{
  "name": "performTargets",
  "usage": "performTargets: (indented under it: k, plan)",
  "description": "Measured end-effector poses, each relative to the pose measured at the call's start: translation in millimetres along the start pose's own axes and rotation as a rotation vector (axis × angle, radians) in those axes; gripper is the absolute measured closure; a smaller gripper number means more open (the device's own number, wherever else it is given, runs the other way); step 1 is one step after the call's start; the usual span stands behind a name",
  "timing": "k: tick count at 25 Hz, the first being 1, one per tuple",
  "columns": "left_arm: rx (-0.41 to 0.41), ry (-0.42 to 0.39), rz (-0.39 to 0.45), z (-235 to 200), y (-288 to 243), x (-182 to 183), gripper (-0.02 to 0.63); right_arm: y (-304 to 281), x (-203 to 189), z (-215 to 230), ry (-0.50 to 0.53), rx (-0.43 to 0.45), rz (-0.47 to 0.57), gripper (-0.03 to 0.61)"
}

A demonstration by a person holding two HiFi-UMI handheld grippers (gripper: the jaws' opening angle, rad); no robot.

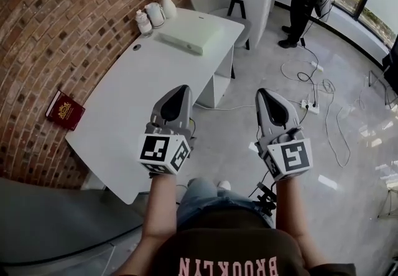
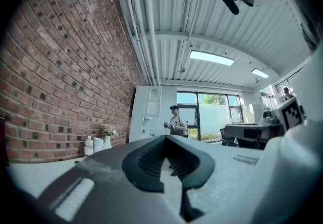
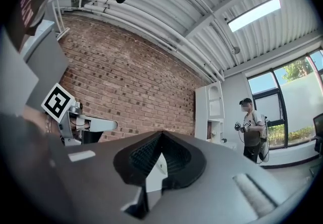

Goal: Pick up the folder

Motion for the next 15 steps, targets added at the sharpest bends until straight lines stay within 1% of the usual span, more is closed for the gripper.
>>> performTargets:
  k: [3, 10, 13, 15]
  plan:
    - [0.005, -0.022, -0.012, -1.0, -19.7, -1.4, 0.617, -9.9, -7.0, 15.1, -0.015, 0.007, 0.002, 0.578]
    - [0.003, -0.037, -0.021, -11.6, -75.7, -6.7, 0.617, -48.4, -21.0, 53.8, -0.023, 0.008, -0.002, 0.580]
    - [0.003, -0.053, -0.037, -25.6, -103.3, -11.3, 0.617, -76.1, -27.7, 67.1, -0.016, 0.011, 0.000, 0.580]
    - [0.013, -0.042, -0.037, -39.7, -123.3, -15.4, 0.617, -98.2, -32.3, 75.4, -0.009, 0.024, 0.001, 0.580]
Point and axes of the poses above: the fingertips, and each gripper's own axes: y backward along the fingers, z to its right, x out of its top, the point moved 10 cm from there along y, backward along the fingers, and after that the axes turned 2 degrees about -z, right-handed, at the moved point
